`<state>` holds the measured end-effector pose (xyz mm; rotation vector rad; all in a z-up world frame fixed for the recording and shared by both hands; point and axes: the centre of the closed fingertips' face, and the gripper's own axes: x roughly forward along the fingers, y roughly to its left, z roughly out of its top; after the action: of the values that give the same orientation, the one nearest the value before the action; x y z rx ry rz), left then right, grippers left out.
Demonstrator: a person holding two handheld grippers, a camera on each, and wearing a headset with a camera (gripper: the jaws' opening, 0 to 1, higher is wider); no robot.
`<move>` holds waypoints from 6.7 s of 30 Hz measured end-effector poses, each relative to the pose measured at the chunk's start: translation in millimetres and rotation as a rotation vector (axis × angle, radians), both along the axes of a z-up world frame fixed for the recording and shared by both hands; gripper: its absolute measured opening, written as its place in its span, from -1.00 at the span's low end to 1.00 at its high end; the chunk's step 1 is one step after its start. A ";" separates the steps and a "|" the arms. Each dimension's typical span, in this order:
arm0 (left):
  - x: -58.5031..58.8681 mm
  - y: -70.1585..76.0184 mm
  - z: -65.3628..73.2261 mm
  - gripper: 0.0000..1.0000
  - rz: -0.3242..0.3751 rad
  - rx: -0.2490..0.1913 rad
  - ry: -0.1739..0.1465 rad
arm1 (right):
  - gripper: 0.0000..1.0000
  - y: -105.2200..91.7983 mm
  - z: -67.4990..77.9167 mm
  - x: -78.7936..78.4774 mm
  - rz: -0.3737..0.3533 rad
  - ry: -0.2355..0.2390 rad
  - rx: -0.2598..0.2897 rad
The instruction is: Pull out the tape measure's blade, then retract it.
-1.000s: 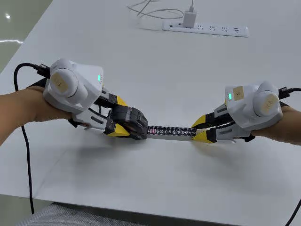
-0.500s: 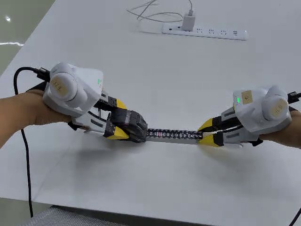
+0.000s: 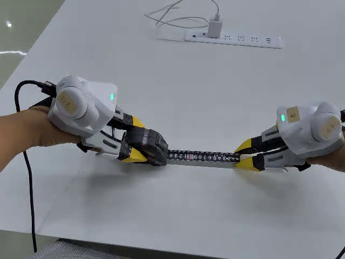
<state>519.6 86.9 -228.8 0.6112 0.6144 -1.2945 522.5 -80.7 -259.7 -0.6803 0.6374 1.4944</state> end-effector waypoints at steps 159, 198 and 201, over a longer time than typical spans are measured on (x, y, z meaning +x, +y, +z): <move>-65.0 47.0 63.2 0.81 0.865 -0.191 0.006 | 0.59 -80.9 79.2 -71.5 -0.873 0.044 0.174; -77.6 42.7 83.8 0.98 0.931 -0.284 0.013 | 0.77 -84.9 86.4 -83.0 -0.904 0.024 0.195; -77.7 43.2 84.0 0.98 0.932 -0.285 0.011 | 0.77 -84.9 86.3 -83.0 -0.905 0.022 0.194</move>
<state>441.9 130.2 -144.8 0.0388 0.5989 -0.4846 439.5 -165.6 -173.4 -0.1628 0.6780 0.7020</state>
